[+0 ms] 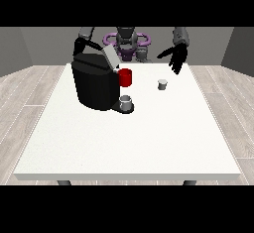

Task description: Insert the coffee pod into the coffee machine and close the lid

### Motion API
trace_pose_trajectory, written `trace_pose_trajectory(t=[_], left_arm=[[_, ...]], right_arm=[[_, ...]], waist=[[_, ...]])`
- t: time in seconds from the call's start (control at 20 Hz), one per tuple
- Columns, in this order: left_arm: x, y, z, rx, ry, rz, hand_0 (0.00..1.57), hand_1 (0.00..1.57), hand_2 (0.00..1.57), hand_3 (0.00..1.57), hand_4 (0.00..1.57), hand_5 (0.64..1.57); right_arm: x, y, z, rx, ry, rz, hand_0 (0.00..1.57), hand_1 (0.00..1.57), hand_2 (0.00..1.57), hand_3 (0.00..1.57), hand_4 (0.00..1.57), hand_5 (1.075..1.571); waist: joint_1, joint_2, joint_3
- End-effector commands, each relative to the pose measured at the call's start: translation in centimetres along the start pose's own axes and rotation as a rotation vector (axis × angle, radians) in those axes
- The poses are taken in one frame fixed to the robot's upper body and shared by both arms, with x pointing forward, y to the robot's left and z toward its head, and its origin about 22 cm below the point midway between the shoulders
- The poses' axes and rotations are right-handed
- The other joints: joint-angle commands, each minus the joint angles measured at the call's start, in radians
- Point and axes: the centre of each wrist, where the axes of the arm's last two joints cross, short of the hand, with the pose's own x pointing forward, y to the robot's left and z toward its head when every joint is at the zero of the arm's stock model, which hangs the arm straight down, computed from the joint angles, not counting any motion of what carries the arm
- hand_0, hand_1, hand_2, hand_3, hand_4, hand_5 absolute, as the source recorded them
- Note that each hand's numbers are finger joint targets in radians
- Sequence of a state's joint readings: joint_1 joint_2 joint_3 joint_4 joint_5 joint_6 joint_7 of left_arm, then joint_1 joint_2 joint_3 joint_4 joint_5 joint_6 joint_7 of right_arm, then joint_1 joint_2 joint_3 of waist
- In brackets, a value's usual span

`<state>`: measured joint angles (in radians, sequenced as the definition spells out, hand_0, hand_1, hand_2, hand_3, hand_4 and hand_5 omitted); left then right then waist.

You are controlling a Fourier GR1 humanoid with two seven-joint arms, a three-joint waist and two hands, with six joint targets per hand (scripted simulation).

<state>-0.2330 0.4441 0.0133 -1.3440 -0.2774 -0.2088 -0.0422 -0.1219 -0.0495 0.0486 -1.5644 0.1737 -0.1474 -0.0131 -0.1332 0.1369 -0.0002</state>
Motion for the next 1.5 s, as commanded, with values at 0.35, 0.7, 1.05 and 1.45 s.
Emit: trace_pose_trajectory(t=[0.35,0.7,1.05,1.45], left_arm=[[-1.3,1.5,-4.0,-0.038,0.07,-0.158,0.0,0.0,0.0,0.0,0.0,1.571],[-1.9,-1.0,-5.3,0.023,0.027,-0.258,0.76,0.76,0.88,0.62,0.0,1.571],[-0.8,-1.9,-6.8,0.014,-0.019,-0.424,1.04,1.04,1.11,0.91,0.46,1.571],[-2.3,-3.1,-6.4,-0.151,0.065,-0.602,0.88,0.88,1.0,0.82,0.28,1.571]], right_arm=[[1.4,3.1,-1.1,0.021,-0.01,0.002,0.0,0.0,0.0,0.0,0.0,1.571],[0.1,2.3,-2.1,0.024,0.03,-0.067,0.0,0.0,0.0,0.0,0.0,1.571],[-1.7,3.2,-1.7,0.046,0.077,-0.003,0.0,0.0,0.0,0.0,0.0,1.571],[-4.2,2.7,-1.3,0.054,0.104,-0.015,0.0,0.0,0.0,0.0,0.0,1.571]], waist=[[-0.033,0.097,-0.0001],[-0.008,0.104,0.0001],[-0.015,0.107,0.0001],[0.007,0.077,0.0007]])
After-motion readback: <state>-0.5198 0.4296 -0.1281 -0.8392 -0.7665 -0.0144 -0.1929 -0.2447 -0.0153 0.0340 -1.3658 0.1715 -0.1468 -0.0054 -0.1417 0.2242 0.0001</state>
